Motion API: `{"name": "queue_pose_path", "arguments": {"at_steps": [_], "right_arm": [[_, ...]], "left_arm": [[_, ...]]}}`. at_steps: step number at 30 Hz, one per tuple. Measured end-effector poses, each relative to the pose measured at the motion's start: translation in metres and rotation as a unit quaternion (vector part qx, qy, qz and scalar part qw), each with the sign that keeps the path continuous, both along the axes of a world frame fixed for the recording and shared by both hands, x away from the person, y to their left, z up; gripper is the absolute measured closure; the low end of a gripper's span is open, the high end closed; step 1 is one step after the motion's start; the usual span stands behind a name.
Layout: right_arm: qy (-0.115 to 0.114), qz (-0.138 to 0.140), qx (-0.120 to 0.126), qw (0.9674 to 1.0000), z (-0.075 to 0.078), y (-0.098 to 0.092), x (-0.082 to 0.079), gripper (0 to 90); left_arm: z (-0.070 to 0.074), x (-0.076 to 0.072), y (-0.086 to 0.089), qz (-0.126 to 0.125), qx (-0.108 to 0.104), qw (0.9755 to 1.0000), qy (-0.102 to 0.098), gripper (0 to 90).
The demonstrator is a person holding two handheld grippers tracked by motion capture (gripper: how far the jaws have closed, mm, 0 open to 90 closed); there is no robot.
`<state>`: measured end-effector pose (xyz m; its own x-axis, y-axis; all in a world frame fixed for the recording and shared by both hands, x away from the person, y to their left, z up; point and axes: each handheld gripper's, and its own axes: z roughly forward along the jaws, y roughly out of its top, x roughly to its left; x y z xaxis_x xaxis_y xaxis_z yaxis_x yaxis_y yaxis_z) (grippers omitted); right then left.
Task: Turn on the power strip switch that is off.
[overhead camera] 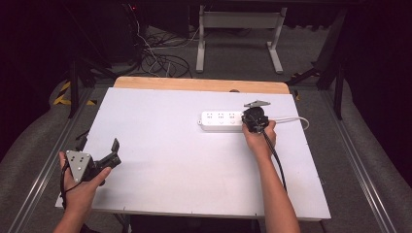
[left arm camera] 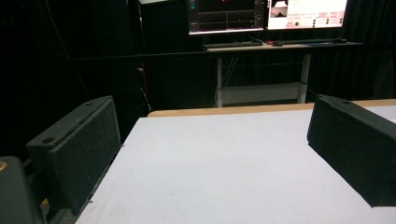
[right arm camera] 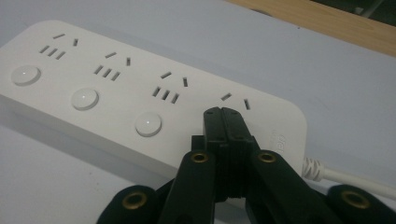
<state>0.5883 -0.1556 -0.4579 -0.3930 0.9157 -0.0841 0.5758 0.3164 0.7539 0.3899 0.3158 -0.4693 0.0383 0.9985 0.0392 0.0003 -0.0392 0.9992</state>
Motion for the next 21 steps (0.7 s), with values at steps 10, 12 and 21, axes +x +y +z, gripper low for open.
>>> {"name": "queue_pose_path", "arguments": {"at_steps": [10, 12, 21], "right_arm": [[-0.006, -0.002, -0.005, 1.0000, -0.0018, 0.0025, -0.0004, 90.0], [-0.006, -0.003, -0.007, 1.0000, -0.0018, 0.0028, -0.0006, 90.0], [-0.003, -0.003, 0.002, 1.0000, -0.0020, 0.0011, -0.0001, 90.0]], "left_arm": [[-0.0001, 0.0001, -0.0006, -0.003, 0.000, 1.0000, 0.002, 3.3], [-0.0002, 0.0002, -0.0005, -0.003, 0.000, 1.0000, 0.003, 3.3], [-0.0001, 0.0003, -0.0001, -0.002, 0.001, 1.0000, 0.003, 3.5]]}}
